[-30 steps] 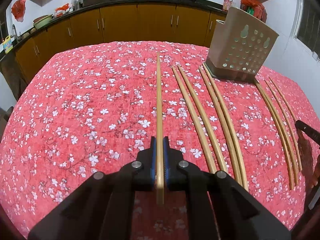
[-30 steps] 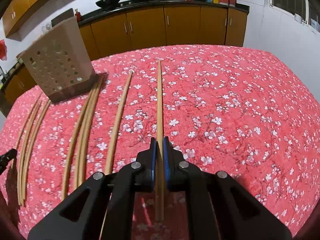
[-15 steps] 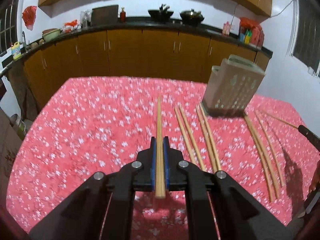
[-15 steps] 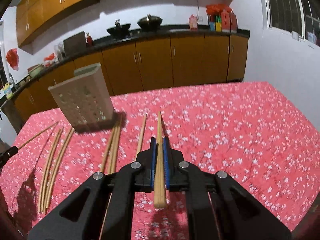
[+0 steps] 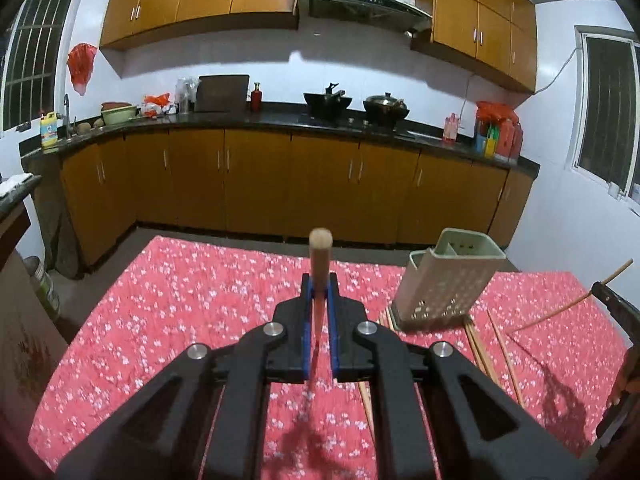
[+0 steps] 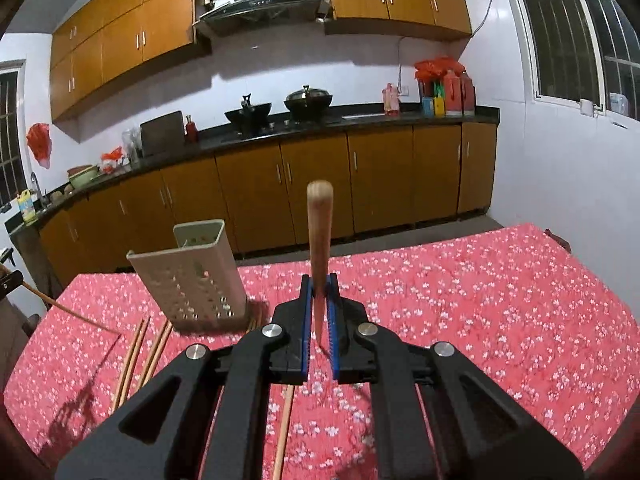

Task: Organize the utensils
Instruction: 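Lift both chopsticks upright and carry them over the beige utensil holder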

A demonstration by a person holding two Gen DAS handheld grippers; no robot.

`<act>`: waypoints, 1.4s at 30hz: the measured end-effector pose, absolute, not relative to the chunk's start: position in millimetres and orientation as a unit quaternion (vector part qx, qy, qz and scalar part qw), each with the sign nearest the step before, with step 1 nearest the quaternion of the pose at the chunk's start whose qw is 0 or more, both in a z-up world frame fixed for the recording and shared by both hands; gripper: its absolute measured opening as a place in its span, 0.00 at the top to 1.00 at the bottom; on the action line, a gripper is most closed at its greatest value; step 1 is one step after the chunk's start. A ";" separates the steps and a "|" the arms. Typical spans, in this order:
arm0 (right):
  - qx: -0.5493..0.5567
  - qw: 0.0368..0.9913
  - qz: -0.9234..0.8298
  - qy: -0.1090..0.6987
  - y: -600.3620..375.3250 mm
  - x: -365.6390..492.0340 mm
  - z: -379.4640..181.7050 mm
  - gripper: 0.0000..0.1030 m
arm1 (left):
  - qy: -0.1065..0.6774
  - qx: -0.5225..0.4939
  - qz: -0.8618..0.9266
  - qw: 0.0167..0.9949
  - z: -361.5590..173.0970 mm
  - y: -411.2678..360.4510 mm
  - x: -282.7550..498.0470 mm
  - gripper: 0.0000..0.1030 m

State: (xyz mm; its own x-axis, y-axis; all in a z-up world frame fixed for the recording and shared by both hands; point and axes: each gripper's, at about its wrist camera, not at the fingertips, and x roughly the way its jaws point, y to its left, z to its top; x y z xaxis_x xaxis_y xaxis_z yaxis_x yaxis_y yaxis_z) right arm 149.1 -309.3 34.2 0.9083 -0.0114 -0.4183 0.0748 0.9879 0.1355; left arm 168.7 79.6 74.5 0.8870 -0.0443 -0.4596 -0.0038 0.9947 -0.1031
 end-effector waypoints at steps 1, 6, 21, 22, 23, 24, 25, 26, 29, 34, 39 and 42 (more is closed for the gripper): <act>0.075 0.974 -0.022 0.211 -308.6 150.0 36.8 0.92 | 0.235 -0.049 -0.010 0.971 77.4 78.5 170.5 0.92; 0.091 0.979 -0.010 0.184 -310.5 158.2 66.6 0.93 | 0.215 -0.058 -0.016 0.975 103.2 79.7 176.4 0.92; 0.100 0.989 0.084 0.071 -259.0 175.2 146.3 0.93 | 0.093 -0.070 -0.094 0.989 204.5 16.5 190.2 0.92; 0.096 0.989 0.085 0.075 -256.4 176.9 142.9 0.93 | 0.095 -0.070 -0.097 0.988 202.2 12.6 193.5 0.92; 0.092 0.989 0.087 0.082 -252.4 181.0 137.4 0.93 | 0.098 -0.070 -0.101 0.988 198.4 7.5 197.0 0.92; 0.090 0.988 0.088 0.087 -251.1 184.0 133.6 0.93 | 0.105 -0.073 -0.107 0.986 193.7 2.1 202.1 0.92; 0.090 0.988 0.089 0.093 -251.0 187.3 130.5 0.93 | 0.109 -0.076 -0.110 0.985 191.0 0.1 205.3 0.92; 0.090 0.987 0.089 0.100 -250.3 191.2 126.3 0.93 | 0.116 -0.080 -0.114 0.983 187.0 -2.1 210.2 0.92; 0.090 0.985 0.088 0.115 -250.5 199.4 119.1 0.93 | 0.132 -0.085 -0.120 0.980 173.4 -9.8 220.2 0.92; 0.096 0.982 0.089 0.139 -249.1 208.4 109.0 0.93 | 0.146 -0.081 -0.118 0.979 154.5 -18.9 235.0 0.92; 0.094 0.978 0.093 0.164 -244.5 215.2 99.8 0.92 | 0.169 -0.080 -0.114 0.976 138.1 -22.7 246.5 0.92; 0.092 0.977 0.096 0.165 -243.6 213.1 101.1 0.64 | 0.166 -0.081 -0.112 0.977 137.0 -19.2 244.5 0.87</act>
State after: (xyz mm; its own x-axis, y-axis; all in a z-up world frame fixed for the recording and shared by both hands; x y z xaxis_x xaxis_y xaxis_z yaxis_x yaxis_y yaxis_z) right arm 213.1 -243.6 101.1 0.9273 0.2183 -0.3039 -0.1581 0.9647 0.2105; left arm 244.5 -19.2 137.0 0.9203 -0.2447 -0.3052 0.1912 0.9620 -0.1947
